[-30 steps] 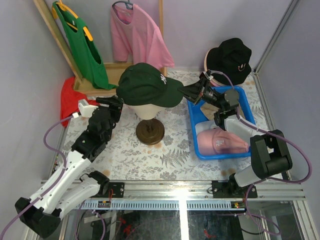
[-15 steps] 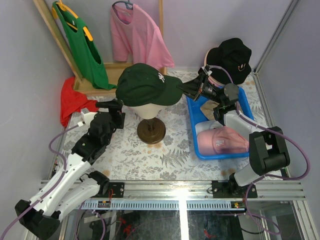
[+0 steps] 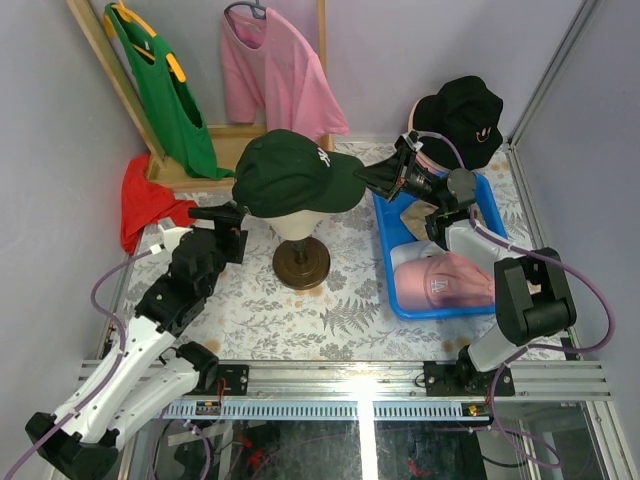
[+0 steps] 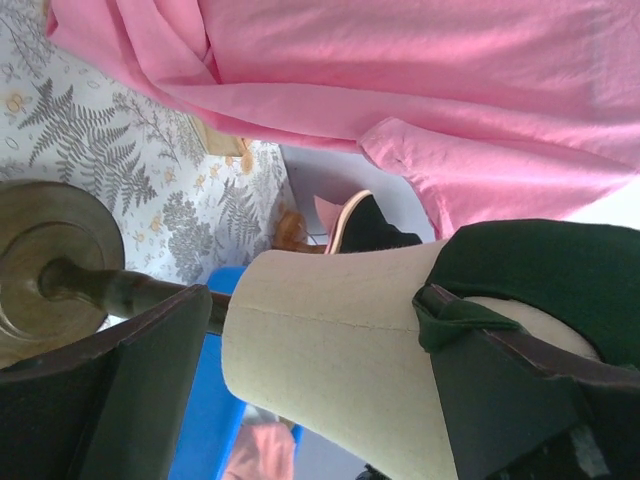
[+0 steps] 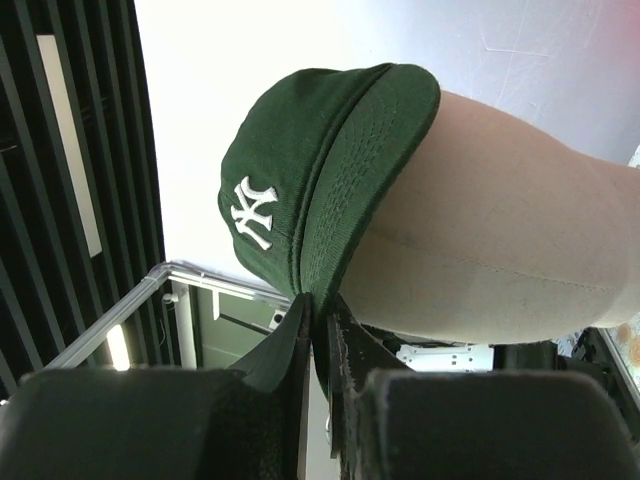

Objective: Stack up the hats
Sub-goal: Place the hat on the hat stand.

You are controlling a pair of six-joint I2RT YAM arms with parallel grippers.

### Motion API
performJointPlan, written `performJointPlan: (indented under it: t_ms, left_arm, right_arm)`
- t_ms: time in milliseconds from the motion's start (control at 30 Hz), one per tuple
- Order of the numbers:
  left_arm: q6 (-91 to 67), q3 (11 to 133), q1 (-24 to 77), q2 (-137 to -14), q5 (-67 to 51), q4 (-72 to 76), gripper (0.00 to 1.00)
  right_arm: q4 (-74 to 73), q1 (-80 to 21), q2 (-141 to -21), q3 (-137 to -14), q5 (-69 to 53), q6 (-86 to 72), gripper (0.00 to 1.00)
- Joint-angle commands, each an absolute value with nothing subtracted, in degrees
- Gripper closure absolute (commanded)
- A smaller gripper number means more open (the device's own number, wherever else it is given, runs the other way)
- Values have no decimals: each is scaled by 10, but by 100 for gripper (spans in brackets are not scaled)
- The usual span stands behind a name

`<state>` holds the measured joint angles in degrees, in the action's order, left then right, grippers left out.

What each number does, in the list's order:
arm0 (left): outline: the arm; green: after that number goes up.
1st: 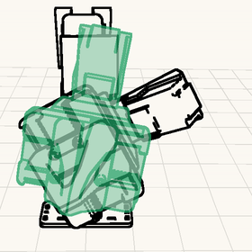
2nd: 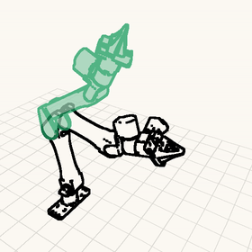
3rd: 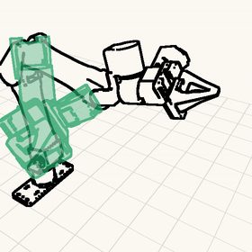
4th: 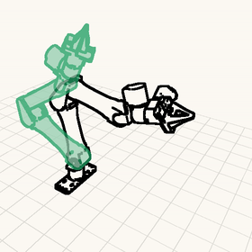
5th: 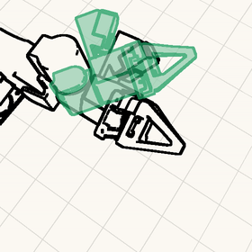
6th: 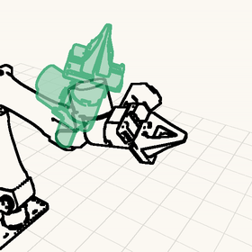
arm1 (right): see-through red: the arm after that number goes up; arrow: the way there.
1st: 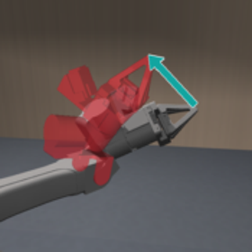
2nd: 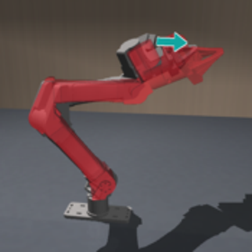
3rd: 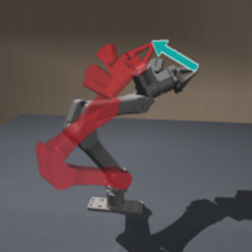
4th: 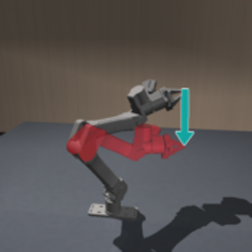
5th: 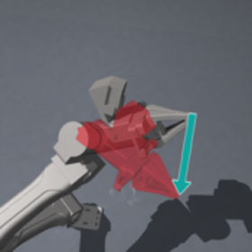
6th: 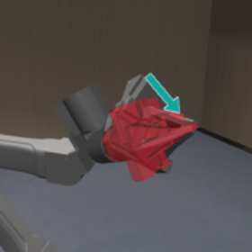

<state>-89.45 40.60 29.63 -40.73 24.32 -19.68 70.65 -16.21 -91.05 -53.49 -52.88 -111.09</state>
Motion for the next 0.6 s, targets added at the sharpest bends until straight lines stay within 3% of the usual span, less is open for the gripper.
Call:
performJointPlan:
  t_ms: [0, 367, 567]
  left_arm:
    - [-744, 365, 311, -395, 219, -377, 18]
    - [-560, 238, 322, -227, 237, -153, 12]
    - [-516, 219, 323, -231, 221, -96, 11]
  right_arm:
    - [691, -132, -941, -521, -499, -1098, 100]
    - [720, -132, -967, -530, -493, -1122, 100]
    - [725, -133, -979, -539, -491, -1129, 100]
